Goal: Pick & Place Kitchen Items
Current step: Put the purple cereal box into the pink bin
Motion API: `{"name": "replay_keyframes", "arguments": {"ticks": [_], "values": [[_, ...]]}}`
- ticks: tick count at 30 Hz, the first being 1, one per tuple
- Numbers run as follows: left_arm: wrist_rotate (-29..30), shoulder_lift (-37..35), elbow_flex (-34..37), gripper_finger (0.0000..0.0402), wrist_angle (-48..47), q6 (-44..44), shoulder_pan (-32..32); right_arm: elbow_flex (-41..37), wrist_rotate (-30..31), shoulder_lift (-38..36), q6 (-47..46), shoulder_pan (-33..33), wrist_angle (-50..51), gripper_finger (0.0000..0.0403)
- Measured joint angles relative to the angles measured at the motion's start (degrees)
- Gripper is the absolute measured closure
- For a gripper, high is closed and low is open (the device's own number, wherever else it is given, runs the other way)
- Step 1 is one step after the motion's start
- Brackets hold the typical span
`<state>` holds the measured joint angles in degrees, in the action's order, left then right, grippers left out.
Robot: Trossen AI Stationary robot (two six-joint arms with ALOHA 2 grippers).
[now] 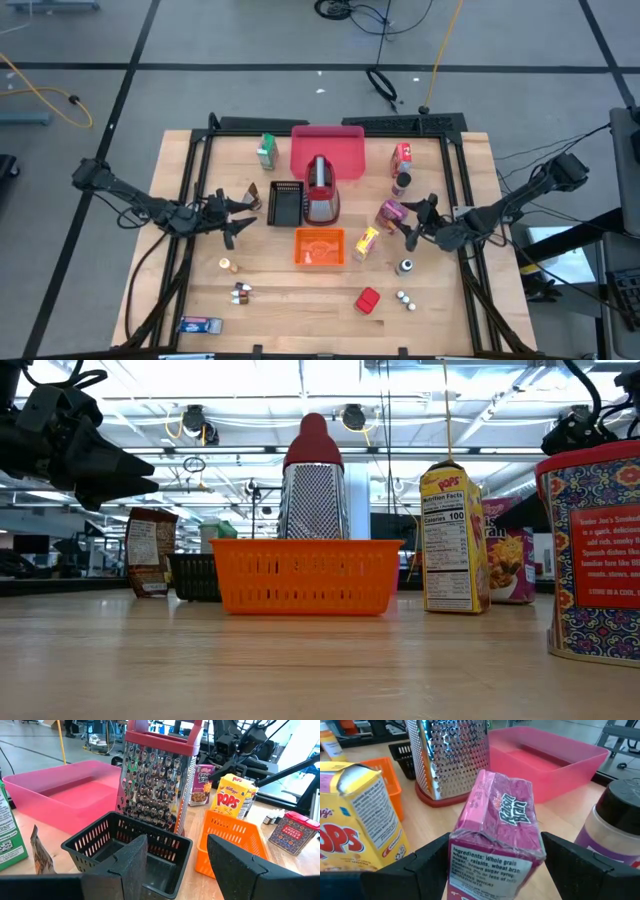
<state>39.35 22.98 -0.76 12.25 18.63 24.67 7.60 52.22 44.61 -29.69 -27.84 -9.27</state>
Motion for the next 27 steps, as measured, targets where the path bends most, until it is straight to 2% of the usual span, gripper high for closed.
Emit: {"name": "replay_keyframes", "arguments": {"ticks": [9, 15, 27], "values": [[0.00, 0.00, -0.02, 0.0192, 0.00, -0.09, 0.01, 0.00, -0.04, 4.00, -1.45, 0.18, -3.91, 0.0118], [0.00, -0.02, -0.02, 0.0192, -0.02, -0.11, 0.02, 0.00, -0.06, 6.39, -3.28, 0.15, -4.24, 0.0145], [-0.02, 0.00, 0.00, 0.0192, 0.00, -0.17, 0.00, 0.00, -0.11, 6.64, -3.31, 0.15, -4.27, 0.0196]]}}
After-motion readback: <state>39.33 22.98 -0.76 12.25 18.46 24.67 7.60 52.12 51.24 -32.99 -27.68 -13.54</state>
